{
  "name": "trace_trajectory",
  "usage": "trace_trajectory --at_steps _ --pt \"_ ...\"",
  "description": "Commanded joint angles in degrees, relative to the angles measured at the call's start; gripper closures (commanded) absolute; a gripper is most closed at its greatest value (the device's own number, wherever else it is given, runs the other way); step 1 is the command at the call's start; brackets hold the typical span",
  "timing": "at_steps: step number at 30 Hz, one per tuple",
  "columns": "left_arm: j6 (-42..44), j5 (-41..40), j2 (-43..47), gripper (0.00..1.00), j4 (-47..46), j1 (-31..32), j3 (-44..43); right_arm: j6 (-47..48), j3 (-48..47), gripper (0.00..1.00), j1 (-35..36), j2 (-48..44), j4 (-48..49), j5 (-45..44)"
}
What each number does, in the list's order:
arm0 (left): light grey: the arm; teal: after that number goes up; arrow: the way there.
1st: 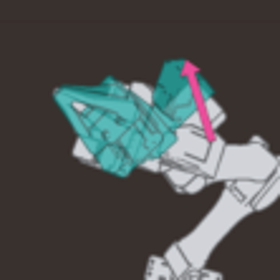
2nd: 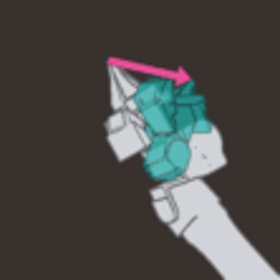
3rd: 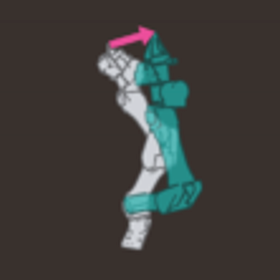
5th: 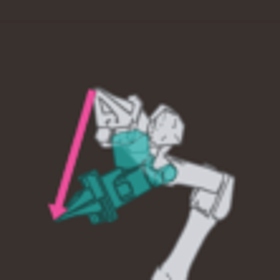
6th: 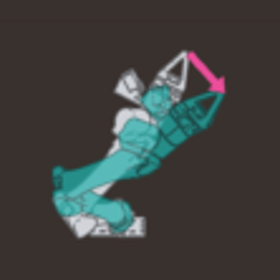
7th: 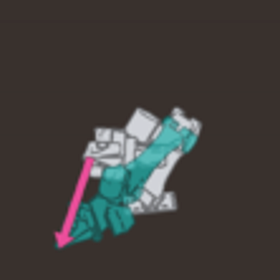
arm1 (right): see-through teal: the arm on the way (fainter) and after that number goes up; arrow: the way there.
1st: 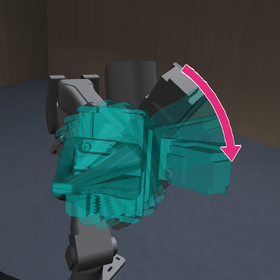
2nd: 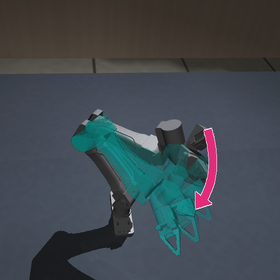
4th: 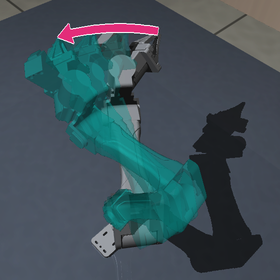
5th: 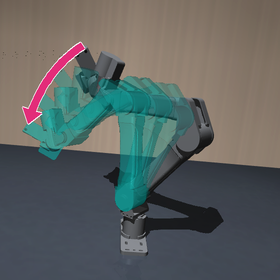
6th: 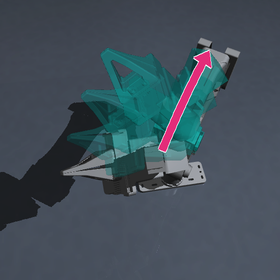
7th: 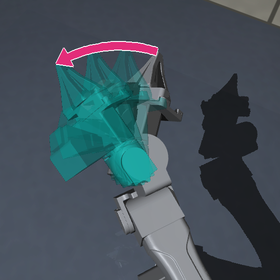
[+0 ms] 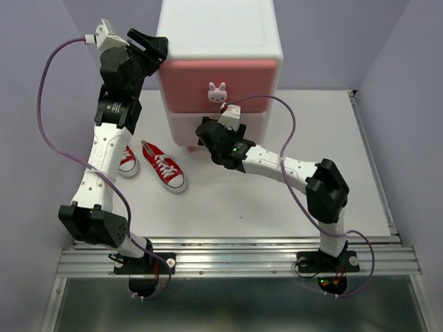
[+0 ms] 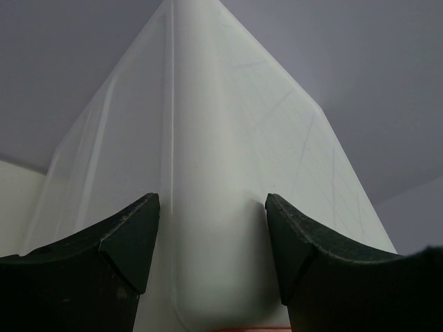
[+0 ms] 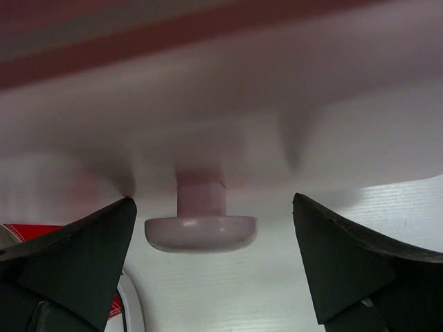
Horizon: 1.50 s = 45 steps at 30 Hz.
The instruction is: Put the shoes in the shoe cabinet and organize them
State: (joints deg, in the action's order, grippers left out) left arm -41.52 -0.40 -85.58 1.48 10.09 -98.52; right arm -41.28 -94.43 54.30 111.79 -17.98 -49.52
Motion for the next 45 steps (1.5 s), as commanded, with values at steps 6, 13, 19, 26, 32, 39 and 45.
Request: trace_trajectory --at_steps 6,13,19,26,32,39,45 --pt "3.1 6.5 -2.5 0.39 20.0 2.7 5.7 5.9 -0.6 0.00 -1.7 0.2 12.3 -1.8" --pt "2.9 6.3 -2.6 0.39 20.1 3.0 5.7 6.1 0.7 0.63 -2.3 -0.9 13.1 -2.6" --pt "2.8 6.0 -3.1 0.39 20.1 3.3 5.0 2.6 6.7 0.85 -2.3 -6.3 9.5 2.8" --pt "2.8 5.7 -3.5 0.39 20.2 3.8 4.7 -1.3 15.7 0.91 7.8 -16.6 1.1 9.5" --pt "2.6 4.6 -3.5 0.39 20.2 4.2 5.3 -11.9 16.2 0.93 14.6 -23.0 -10.7 12.1" --pt "3.0 3.4 -3.4 0.39 20.8 4.3 6.0 -17.7 18.7 0.94 22.2 -26.5 -15.6 16.3" --pt "3.3 2.6 -3.6 0.39 20.4 4.3 7.1 -16.8 21.0 0.95 26.6 -29.5 -17.2 20.9"
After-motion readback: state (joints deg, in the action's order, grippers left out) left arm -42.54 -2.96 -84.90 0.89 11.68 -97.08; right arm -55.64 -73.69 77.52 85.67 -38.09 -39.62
